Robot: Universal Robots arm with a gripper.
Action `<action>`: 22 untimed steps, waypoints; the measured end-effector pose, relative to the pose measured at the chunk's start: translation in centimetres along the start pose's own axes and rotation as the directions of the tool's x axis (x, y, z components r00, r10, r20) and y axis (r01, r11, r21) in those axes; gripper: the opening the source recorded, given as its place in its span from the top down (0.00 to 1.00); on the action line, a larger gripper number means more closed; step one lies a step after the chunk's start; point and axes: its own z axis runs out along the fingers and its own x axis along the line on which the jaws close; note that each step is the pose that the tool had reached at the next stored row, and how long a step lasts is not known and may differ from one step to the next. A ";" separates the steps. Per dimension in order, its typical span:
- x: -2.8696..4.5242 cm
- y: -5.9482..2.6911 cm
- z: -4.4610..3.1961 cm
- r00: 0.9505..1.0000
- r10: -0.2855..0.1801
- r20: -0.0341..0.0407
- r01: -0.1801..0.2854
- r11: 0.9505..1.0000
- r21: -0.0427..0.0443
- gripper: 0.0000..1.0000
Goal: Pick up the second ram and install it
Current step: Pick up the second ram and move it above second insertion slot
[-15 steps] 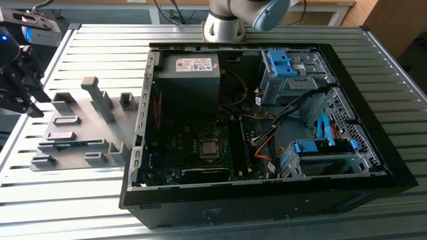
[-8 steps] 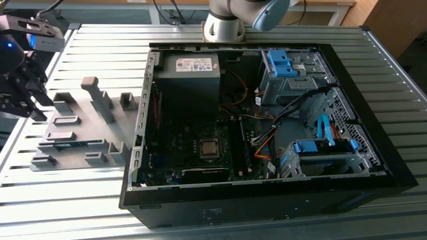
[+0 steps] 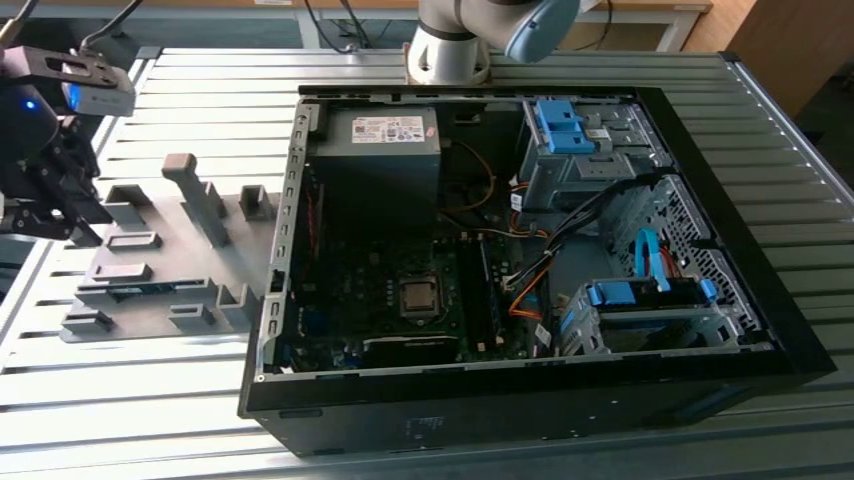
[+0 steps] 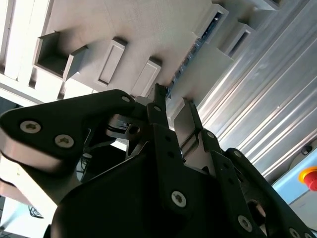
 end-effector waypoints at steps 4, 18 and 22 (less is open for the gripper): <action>0.04 0.05 0.66 1.000 0.000 -0.001 0.000 1.000 0.001 0.65; 0.64 0.02 2.70 1.000 -0.006 -0.001 0.006 1.000 0.006 0.65; 0.72 0.01 3.20 1.000 -0.006 -0.001 0.006 1.000 0.006 0.65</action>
